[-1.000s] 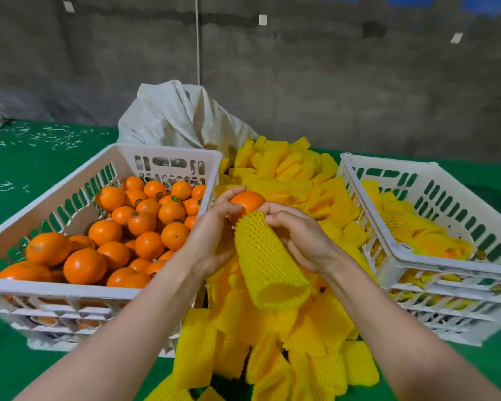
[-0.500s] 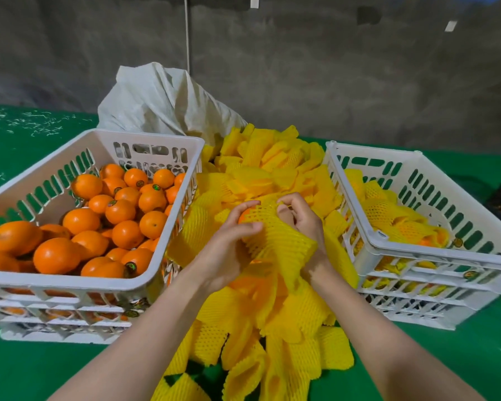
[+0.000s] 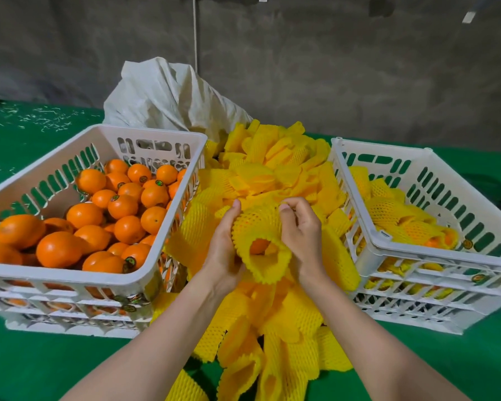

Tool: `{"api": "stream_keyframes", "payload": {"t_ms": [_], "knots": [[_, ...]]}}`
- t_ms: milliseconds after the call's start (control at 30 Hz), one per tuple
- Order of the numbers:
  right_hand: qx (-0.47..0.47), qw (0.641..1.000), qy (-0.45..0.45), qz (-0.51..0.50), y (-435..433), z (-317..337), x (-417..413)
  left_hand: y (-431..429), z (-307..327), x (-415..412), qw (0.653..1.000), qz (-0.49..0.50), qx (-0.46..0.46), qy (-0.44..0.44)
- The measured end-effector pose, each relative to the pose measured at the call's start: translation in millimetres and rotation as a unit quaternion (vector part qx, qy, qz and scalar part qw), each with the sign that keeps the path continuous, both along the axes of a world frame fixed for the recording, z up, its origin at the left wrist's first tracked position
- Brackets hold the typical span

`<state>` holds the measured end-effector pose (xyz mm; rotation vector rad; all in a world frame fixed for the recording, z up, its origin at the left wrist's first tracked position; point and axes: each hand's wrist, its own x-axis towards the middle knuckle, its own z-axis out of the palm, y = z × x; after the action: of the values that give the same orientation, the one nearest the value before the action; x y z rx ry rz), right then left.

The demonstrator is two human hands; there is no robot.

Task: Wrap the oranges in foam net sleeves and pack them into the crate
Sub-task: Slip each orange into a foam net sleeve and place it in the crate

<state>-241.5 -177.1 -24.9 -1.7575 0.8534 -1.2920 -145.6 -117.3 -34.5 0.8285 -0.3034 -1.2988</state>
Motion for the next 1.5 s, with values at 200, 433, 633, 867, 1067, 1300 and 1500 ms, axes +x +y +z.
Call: {"api": "stream_keyframes", "payload": {"t_ms": [200, 433, 633, 867, 1067, 1300, 1500], "knots": [[0.113, 0.992, -0.05, 0.041, -8, 0, 7, 5, 5, 3, 0.993, -0.084, 0.001, 0.079], [0.247, 0.958, -0.128, 0.075, -2, -15, 17, -6, 13, -4, 0.991, 0.087, 0.071, 0.075], [0.247, 0.961, -0.051, 0.116, 5, -24, 17, -9, 9, 0, 0.958, 0.23, 0.119, -0.127], [0.406, 0.879, -0.158, 0.194, 7, -18, 16, -8, 2, 1, 0.892, 0.272, 0.04, -0.359], [0.484, 0.815, -0.258, 0.185, 11, -10, 17, -3, -5, -1, 0.93, 0.215, -0.039, -0.297], [0.482, 0.808, -0.272, 0.204, 15, -9, 14, -4, -3, 0, 0.914, 0.224, -0.038, -0.336], [0.334, 0.906, -0.168, 0.198, 13, -4, 6, -2, 3, 9, 0.908, 0.19, 0.011, -0.372]]}}
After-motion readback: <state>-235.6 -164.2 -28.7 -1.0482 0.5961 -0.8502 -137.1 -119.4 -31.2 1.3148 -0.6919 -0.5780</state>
